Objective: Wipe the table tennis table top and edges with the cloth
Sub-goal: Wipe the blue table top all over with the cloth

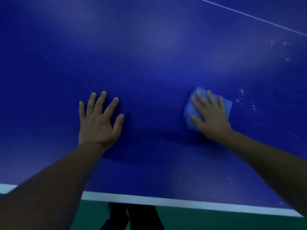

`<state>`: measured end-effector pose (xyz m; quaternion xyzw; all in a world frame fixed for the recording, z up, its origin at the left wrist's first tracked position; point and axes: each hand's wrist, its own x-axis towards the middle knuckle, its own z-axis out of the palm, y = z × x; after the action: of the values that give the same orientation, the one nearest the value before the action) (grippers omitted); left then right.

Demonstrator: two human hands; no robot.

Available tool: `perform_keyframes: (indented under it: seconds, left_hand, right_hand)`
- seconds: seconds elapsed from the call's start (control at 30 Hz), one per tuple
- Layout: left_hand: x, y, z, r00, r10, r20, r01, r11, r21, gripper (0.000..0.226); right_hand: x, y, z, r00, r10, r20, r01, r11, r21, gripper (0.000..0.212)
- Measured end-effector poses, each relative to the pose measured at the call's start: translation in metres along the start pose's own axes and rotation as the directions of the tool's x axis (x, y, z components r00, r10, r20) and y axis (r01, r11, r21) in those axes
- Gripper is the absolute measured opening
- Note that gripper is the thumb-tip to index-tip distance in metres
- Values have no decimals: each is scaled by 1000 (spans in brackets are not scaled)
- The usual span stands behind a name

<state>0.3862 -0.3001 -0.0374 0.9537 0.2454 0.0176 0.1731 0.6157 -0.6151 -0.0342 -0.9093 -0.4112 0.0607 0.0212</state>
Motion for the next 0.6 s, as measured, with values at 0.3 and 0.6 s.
perform_keyframes:
  seconds: [0.3, 0.6]
  left_hand:
    - [-22, 0, -10, 996, 65, 69, -63, 997, -41, 74]
    - [-131, 37, 19, 932, 336, 134, -347, 936, 62, 66]
  right_hand:
    - [-165, -85, 27, 985, -172, 24, 172, 985, -23, 60]
    - [-113, -78, 19, 795, 605, -32, -599, 793, 108, 70]
